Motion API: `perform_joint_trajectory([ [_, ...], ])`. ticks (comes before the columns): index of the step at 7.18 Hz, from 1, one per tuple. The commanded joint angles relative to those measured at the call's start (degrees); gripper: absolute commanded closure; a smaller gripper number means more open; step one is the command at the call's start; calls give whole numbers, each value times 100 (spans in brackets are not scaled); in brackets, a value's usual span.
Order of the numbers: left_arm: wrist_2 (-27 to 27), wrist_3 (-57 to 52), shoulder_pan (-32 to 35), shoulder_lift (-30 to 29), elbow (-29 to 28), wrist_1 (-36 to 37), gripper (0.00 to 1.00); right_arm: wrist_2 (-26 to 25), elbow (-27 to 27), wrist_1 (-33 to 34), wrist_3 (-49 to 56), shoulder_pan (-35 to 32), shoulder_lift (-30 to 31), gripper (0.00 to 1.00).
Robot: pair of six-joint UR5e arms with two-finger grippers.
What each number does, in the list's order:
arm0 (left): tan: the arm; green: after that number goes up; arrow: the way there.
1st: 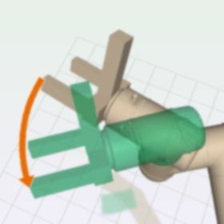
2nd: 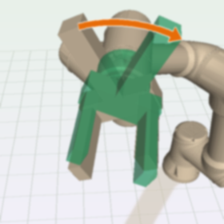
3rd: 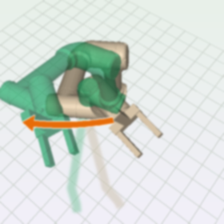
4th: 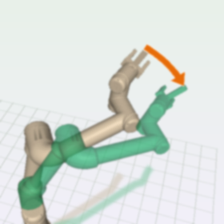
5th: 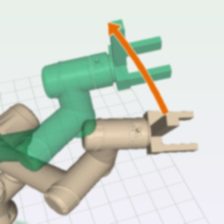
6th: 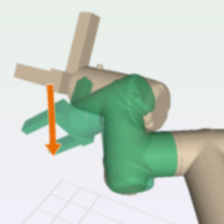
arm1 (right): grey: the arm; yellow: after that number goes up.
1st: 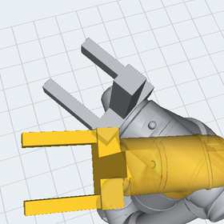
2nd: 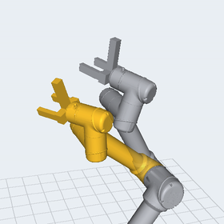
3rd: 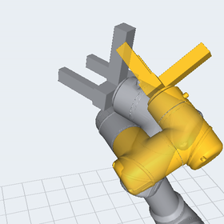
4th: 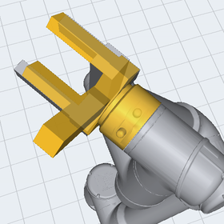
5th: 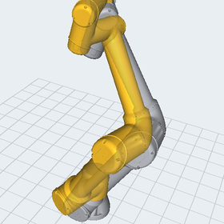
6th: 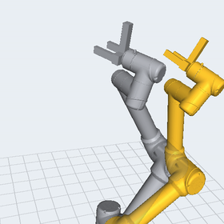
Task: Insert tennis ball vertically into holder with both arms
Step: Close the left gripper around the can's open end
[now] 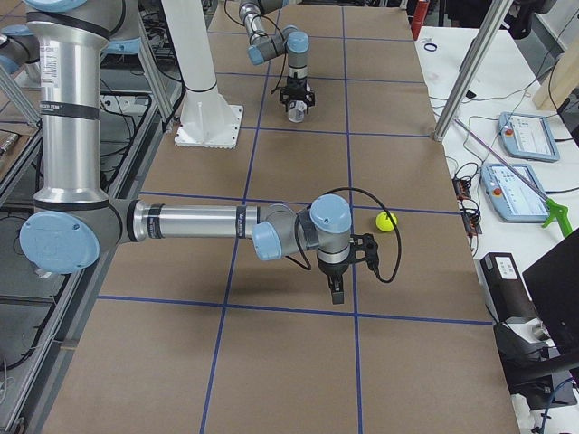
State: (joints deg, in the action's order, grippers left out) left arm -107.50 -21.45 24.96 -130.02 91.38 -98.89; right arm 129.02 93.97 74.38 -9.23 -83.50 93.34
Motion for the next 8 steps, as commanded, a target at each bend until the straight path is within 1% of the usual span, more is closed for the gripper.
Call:
perform_joint_trajectory([
  [1,1,35,0,-32,-296,-315,0,0,-1,-3,0,0,9,0],
  [6,27,35,35,-23,-322,-271,1,9,-1,6,0,0,9,0],
  [8,36,35,44,3,-331,-254,3,9,-1,6,0,0,9,0],
])
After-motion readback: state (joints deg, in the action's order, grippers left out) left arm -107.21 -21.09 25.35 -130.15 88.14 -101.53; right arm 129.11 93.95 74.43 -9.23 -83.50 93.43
